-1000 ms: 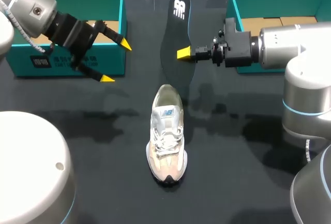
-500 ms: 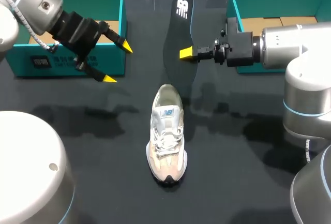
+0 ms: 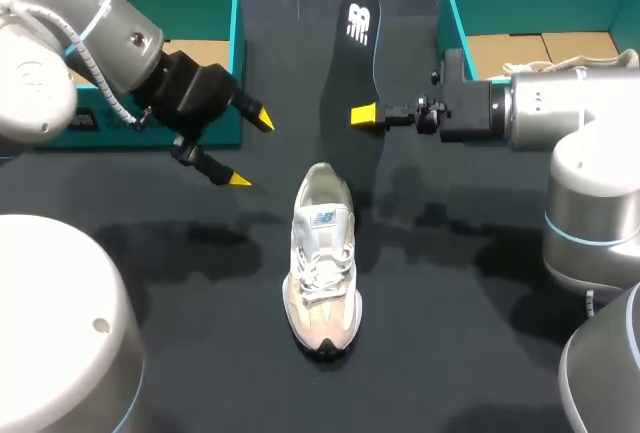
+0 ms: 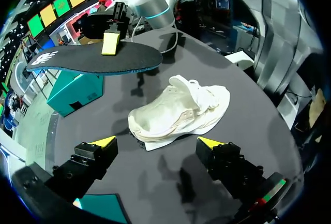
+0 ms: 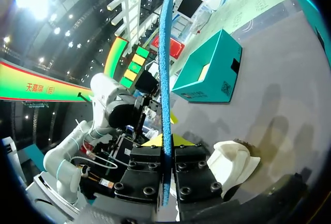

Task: Take the shoe out of the shoebox, open the shoe tongue, remove and reinsert the insole, then place the shoe into the shoebox

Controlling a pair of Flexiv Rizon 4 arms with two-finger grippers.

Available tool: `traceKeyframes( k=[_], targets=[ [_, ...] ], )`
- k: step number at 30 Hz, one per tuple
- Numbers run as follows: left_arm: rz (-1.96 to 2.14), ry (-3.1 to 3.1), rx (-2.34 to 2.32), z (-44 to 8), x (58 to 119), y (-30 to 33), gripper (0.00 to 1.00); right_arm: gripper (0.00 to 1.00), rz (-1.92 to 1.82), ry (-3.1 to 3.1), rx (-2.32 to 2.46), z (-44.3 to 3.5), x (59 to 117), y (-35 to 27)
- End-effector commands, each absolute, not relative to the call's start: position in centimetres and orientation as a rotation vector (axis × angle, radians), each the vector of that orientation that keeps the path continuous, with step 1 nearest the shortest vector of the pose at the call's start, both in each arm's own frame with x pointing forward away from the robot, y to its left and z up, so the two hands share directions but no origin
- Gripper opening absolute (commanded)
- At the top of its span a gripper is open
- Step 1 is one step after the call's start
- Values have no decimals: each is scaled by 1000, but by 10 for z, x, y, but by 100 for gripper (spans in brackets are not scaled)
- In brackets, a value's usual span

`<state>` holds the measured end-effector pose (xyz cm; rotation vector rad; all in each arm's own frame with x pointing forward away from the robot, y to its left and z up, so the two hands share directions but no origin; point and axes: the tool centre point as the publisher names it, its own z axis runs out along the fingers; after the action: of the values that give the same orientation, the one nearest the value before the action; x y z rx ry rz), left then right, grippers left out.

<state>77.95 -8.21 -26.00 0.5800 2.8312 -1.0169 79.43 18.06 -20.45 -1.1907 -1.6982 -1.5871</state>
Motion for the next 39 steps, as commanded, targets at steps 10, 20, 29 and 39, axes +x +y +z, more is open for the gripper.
traceKeyframes(
  k=[10,20,29,39],
  targets=[
    [-968,2925,420,-295,785,-84,100,0,-1638,-1710,-1129,-221,793,191],
    [-883,3040,270,-319,773,-92,100,0,-1693,-1765,-1021,-238,797,201],
    [-883,3040,270,-319,773,-92,100,0,-1693,-1765,-1021,-238,797,201],
    [-846,3051,253,-346,774,-100,100,0,-1702,-1765,-934,-256,803,213]
  ],
)
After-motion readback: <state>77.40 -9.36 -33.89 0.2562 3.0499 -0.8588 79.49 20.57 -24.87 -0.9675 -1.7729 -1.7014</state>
